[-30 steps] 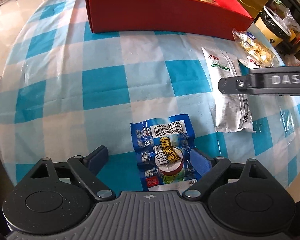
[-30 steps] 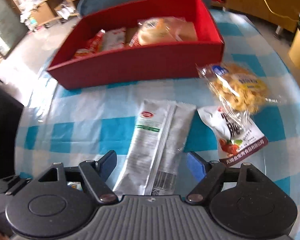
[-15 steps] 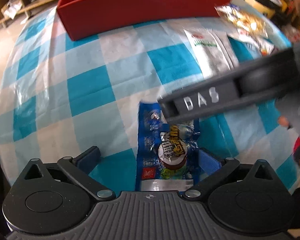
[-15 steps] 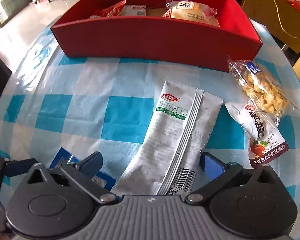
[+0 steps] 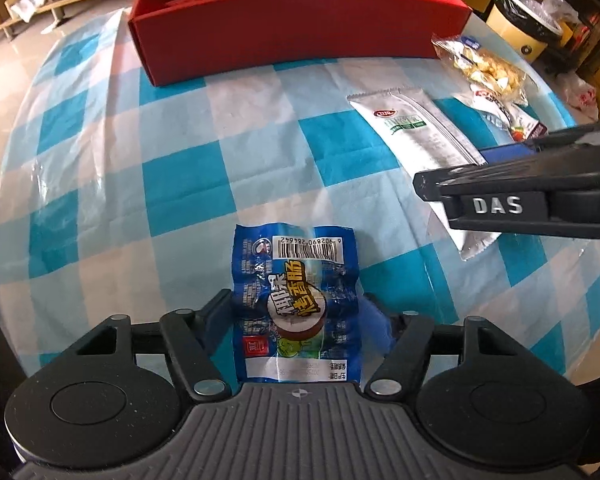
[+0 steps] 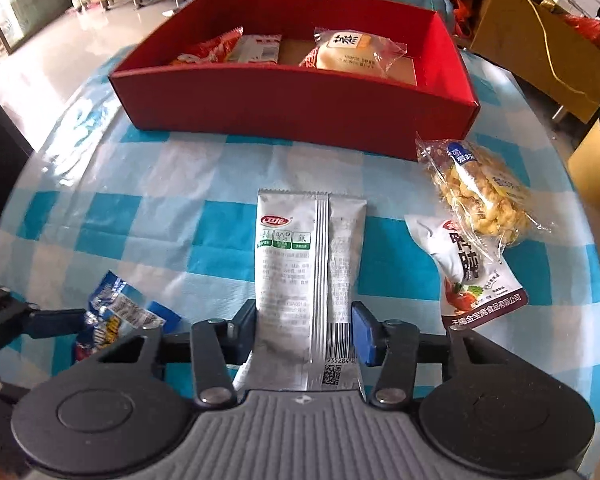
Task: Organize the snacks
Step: 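Grasp the blue sausage packet with the left gripper while the right gripper grasps the white Weilong packet, then lift both held packets and carry them toward the red box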
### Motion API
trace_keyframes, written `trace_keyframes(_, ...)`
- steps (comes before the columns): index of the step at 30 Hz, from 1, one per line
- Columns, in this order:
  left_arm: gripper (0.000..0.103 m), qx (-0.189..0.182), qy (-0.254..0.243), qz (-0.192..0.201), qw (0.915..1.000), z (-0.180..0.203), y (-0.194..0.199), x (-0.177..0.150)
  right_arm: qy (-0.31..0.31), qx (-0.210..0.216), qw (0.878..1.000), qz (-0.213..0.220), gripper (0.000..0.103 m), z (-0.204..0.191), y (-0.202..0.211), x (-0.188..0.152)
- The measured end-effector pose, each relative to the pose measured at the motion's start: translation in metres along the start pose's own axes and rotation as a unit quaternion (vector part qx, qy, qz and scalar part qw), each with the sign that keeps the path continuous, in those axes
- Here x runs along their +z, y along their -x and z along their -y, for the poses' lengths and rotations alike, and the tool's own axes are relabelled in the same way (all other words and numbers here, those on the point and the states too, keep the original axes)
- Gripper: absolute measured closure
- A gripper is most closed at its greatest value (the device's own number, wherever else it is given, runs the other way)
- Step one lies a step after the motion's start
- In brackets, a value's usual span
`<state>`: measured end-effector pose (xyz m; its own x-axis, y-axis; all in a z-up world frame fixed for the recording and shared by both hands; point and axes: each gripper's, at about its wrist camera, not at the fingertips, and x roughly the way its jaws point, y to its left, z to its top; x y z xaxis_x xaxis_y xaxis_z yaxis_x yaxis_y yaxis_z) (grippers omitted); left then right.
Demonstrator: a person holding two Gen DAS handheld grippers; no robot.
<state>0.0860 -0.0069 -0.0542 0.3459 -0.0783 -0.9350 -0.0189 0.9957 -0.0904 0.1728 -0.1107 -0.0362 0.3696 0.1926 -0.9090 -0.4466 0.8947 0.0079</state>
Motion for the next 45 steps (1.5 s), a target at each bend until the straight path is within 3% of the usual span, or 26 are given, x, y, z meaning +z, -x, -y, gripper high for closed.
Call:
trace_keyframes(11, 0.029, -0.005, 0.025, 0.026, 0.9994, -0.007, 0.019, 0.004, -0.013, 0.008, 0.999, 0.032, 0.06, 0.005, 0.02, -0.001)
trace_keyframes(24, 0.029, 0.012, 0.025, 0.004, 0.9996, -0.01, 0.002, 0.0, -0.01, 0.006, 1.0, -0.008, 0.058, 0.005, -0.004, -0.006)
trace_keyframes(27, 0.028, 0.015, 0.022, 0.005, 0.9996, -0.01, -0.001, -0.001, -0.023, 0.011, 1.0, -0.018, 0.048, 0.008, -0.01, -0.003)
trace_keyframes(28, 0.028, 0.016, 0.019, 0.006, 0.9997, -0.01, -0.001, -0.001, -0.027, 0.016, 0.999, -0.019, 0.037, 0.009, -0.012, -0.002)
trace_keyframes(32, 0.02, 0.018, 0.013, 0.008, 0.9997, -0.008, -0.005, -0.002, -0.03, 0.035, 0.999, -0.01, 0.011, 0.006, -0.02, 0.003)
trace_keyframes(34, 0.013, 0.016, 0.003, 0.009, 0.9998, -0.005, -0.007, -0.004, -0.019, 0.035, 0.999, -0.006, 0.009, 0.002, -0.023, 0.002)
trace_keyframes(36, 0.006, 0.021, -0.017, 0.009, 0.9996, 0.001, -0.01, -0.007, -0.006, 0.02, 1.0, -0.004, 0.016, -0.003, -0.022, 0.001)
trace_keyframes(38, 0.004, 0.03, -0.037, 0.007, 0.9988, 0.006, -0.013, -0.01, 0.017, -0.009, 1.0, -0.001, 0.036, -0.009, -0.02, -0.002)
trace_keyframes(39, 0.004, 0.034, -0.04, 0.007, 0.9986, 0.007, -0.013, -0.011, 0.02, -0.008, 1.0, 0.001, 0.041, -0.009, -0.017, -0.004)
trace_keyframes(40, 0.006, 0.035, -0.036, 0.006, 0.9987, 0.007, -0.012, -0.012, 0.012, -0.005, 1.0, 0.0, 0.054, -0.007, -0.014, -0.005)
trace_keyframes(43, 0.028, 0.031, -0.028, 0.014, 0.999, 0.003, -0.003, -0.012, -0.005, 0.001, 1.0, -0.001, 0.059, 0.0, -0.007, -0.005)
trace_keyframes(45, 0.028, 0.015, -0.013, 0.011, 0.9997, -0.002, 0.0, -0.01, -0.007, 0.003, 1.0, 0.003, 0.06, 0.0, -0.002, -0.005)
